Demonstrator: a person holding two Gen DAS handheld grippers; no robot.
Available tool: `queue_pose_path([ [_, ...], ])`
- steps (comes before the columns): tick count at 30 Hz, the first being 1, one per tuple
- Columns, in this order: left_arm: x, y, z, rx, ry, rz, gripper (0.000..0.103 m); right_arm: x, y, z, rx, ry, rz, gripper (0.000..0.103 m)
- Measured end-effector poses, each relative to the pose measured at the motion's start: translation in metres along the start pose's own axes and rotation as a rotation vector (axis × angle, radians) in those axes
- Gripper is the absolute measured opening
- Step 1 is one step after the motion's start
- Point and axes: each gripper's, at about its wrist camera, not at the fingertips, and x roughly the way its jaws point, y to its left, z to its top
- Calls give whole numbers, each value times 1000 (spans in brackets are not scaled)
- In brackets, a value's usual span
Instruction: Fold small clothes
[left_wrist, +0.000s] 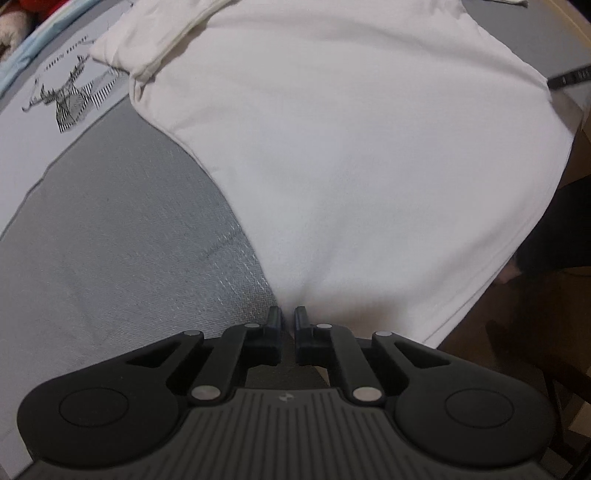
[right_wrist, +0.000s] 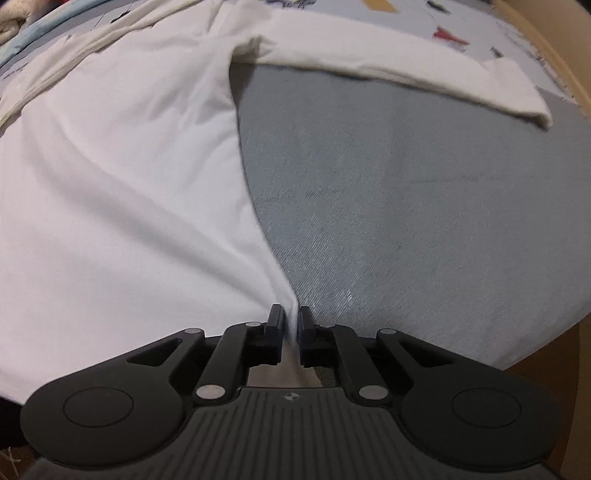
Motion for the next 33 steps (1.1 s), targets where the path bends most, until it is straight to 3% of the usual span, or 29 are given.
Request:
queue_pose_path([
  [3, -20, 1, 4, -21, -107, -19, 9, -20, -1, 7, -4, -107, -10, 16],
  [5, -33, 1, 8, -34, -182, -90, 14, -30, 3, 11, -1, -166, 51, 24],
  [7, -33, -2, 12, -31, -194, -141, 20, -32, 10, 13, -24, -204, 152, 33],
  [9, -22, -7, 14, -5, -135, -125, 25, -13, 19, 12, -67, -111, 199, 42],
  [11, -3, -13, 14, 33, -39, -80, 27, 15, 26, 7, -115, 21, 134, 43],
  [12, 3, -17, 14, 60, -6, -54, 27, 13, 30, 6, -134, -14, 120, 45],
  [14, -3, -18, 17, 68, -39, -37, 28, 2, 35, 11, -145, -64, 131, 45],
  [17, -24, -8, 29, -12, -164, -48, 43, -15, 40, 17, -173, -171, 133, 45],
  [19, -40, 1, 38, -88, -263, -6, 52, -24, 44, 23, -177, -247, 118, 45],
  [25, -66, 21, 66, -289, -457, 106, 54, -61, 52, 61, -48, -484, 189, 46],
  [27, -75, 22, 72, -344, -511, 133, 62, -74, 55, 76, 4, -562, 228, 46],
  [30, -78, 16, 90, -382, -560, 177, 67, -81, 58, 97, 43, -645, 274, 46],
  [33, -80, 5, 101, -373, -586, 220, 67, -69, 60, 114, 90, -671, 276, 46],
])
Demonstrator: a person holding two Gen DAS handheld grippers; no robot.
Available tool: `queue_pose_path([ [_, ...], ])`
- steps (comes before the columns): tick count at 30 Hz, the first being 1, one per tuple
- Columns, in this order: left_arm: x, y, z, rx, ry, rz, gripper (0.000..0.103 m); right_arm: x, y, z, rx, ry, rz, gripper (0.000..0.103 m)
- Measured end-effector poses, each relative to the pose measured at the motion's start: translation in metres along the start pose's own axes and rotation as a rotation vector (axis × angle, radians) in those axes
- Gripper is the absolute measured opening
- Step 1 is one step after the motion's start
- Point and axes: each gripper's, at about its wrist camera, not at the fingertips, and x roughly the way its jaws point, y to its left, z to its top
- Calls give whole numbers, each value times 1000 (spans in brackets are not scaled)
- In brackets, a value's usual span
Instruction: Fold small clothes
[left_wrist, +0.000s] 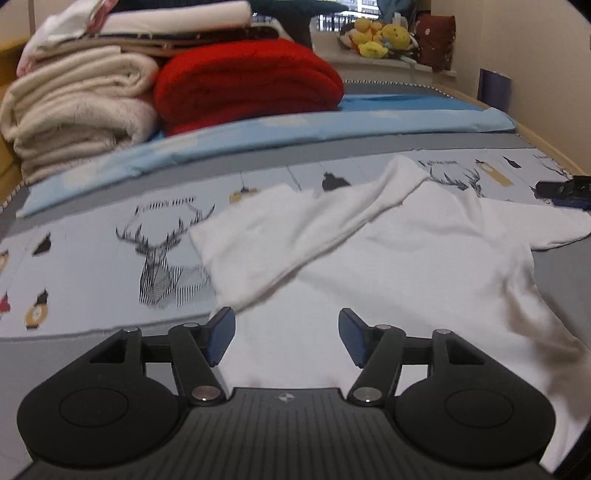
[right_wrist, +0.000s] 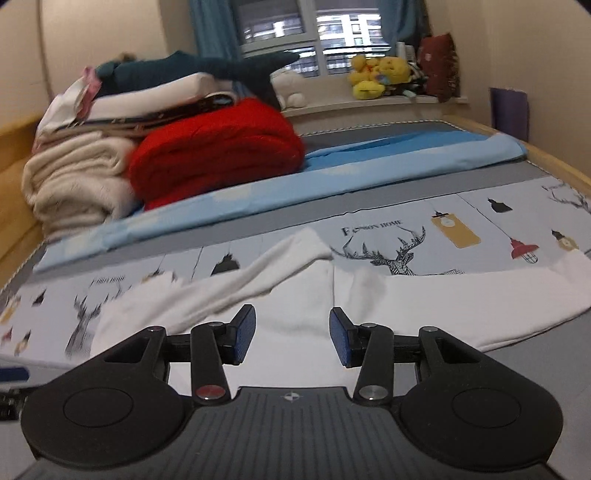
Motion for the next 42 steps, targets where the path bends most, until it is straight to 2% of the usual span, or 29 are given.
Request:
queue_pose_path([
  [4, 15, -16, 20, 11, -40, -13, 67, 23, -11, 3, 99, 73, -4, 46],
  [7, 42, -35, 48, 48, -54, -23, 67, 28, -6, 6, 34, 68, -28, 46],
  [8, 53, -42, 57, 63, -66, -19, 64, 30, -6, 7, 16, 71, -42, 46],
  [10, 74, -63, 79, 92, -94, -38, 44, 30, -12, 10, 45, 79, -49, 46],
  [11, 86, -73, 89, 102, -101, -57, 25, 31, -16, 12, 67, 86, -45, 46],
  [12, 98, -85, 99, 113, -105, -72, 15, 31, -18, 13, 78, 92, -50, 46],
  [13, 112, -99, 108, 125, -107, -86, 14, 32, -20, 14, 81, 99, -69, 46],
  [14, 125, -109, 115, 131, -102, -96, 13, 33, -23, 15, 81, 106, -89, 45],
  [15, 139, -121, 122, 136, -94, -109, 13, 35, -27, 16, 87, 114, -105, 37],
  [16, 156, -133, 129, 140, -85, -125, 13, 37, -31, 17, 103, 124, -111, 20],
  [18, 184, -151, 137, 137, -63, -148, 16, 39, -42, 19, 143, 135, -114, 9],
  [19, 201, -160, 142, 125, -42, -158, 19, 40, -46, 20, 155, 135, -125, 8],
  [21, 229, -170, 146, 87, -6, -165, 35, 41, -52, 22, 165, 137, -143, 8],
  [23, 255, -178, 154, 52, 21, -170, 40, 44, -57, 22, 179, 150, -152, 8],
  [24, 268, -183, 158, 45, 35, -165, 46, 47, -58, 21, 185, 166, -152, 8],
  [27, 294, -191, 167, 38, 49, -152, 53, 52, -62, 21, 204, 201, -144, 9],
  [30, 315, -192, 170, 39, 104, -165, 53, 56, -63, 22, 193, 208, -146, 9],
  [31, 321, -191, 170, 49, 125, -167, 46, 57, -64, 22, 187, 211, -151, 9],
  [32, 320, -188, 169, 63, 120, -158, 16, 60, -64, 21, 184, 219, -155, 9],
  [33, 319, -183, 169, 78, 109, -148, 4, 62, -63, 21, 184, 228, -158, 9],
  [35, 309, -166, 172, 65, 86, -148, 4, 66, -61, 19, 179, 243, -164, 9],
  [38, 267, -113, 172, 11, 6, -122, 3, 72, -54, 18, 158, 260, -158, 9],
  [40, 227, -55, 165, -55, -38, -96, 3, 76, -47, 17, 145, 271, -145, 9],
  [42, 183, 12, 146, -139, -74, -35, 3, 79, -37, 15, 128, 282, -132, 9],
])
